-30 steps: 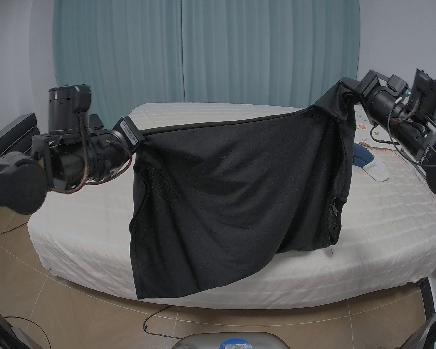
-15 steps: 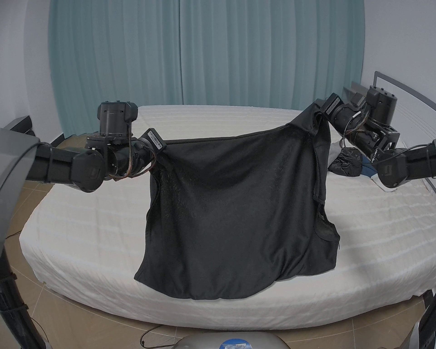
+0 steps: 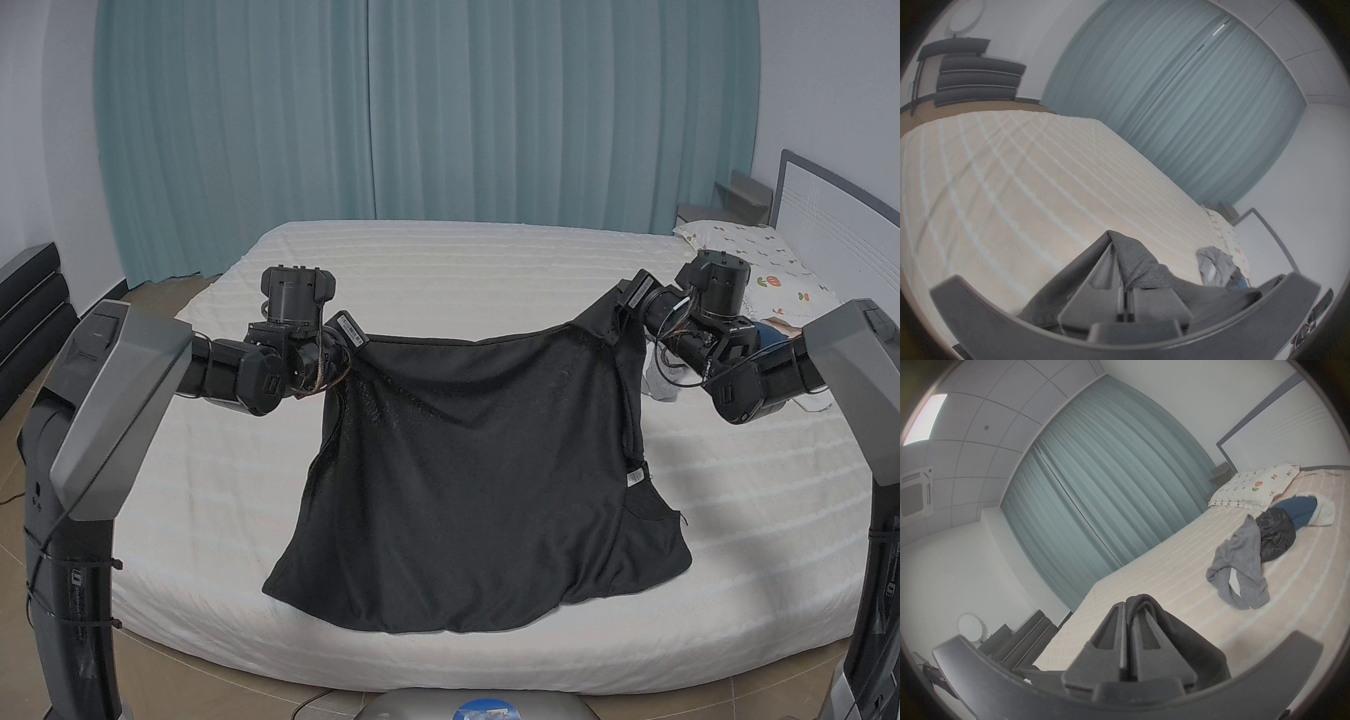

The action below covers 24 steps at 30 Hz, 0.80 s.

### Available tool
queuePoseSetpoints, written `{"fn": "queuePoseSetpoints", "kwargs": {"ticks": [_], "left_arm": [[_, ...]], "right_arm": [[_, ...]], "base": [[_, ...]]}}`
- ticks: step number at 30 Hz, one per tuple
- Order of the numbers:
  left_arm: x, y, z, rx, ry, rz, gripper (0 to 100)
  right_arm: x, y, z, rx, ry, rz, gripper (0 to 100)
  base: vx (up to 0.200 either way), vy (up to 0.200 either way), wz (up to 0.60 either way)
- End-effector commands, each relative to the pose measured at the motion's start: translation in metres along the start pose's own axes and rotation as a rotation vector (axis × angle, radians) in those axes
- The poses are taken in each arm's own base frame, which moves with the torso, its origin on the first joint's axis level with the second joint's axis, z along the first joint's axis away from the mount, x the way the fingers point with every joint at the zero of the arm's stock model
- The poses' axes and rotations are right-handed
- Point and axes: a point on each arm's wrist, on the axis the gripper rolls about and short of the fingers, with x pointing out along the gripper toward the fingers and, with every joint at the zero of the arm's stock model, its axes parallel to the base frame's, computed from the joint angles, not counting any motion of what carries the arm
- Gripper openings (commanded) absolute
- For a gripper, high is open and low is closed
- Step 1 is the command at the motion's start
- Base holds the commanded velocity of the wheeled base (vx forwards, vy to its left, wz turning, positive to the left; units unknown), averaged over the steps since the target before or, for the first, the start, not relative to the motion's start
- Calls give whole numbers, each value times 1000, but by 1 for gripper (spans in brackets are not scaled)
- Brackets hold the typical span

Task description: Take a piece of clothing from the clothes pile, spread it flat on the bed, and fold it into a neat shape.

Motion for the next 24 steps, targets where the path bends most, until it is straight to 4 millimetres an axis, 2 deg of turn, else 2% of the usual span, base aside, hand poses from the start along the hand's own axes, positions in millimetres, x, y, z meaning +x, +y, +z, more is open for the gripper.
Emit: {"fn": "queuePoseSetpoints", "kwargs": {"ticks": [1,9,19,24], "left_arm": [[32,16,-19,2,-34,85,0],[44,24,-34,10,-10,105,0],[55,22,-41,0,-14,89,0],[65,30,-54,-4,5,105,0]], "right_arm": [[16,-24,-33,-2,53,-48,0],[21,-38,-52,-4,73,-81,0],[25,-49,-68,-7,91,-96,0],[35,-63,-73,-10,71,-133,0]], "base": [[200,0,0],[200,0,0],[0,0,0],[0,0,0]]}}
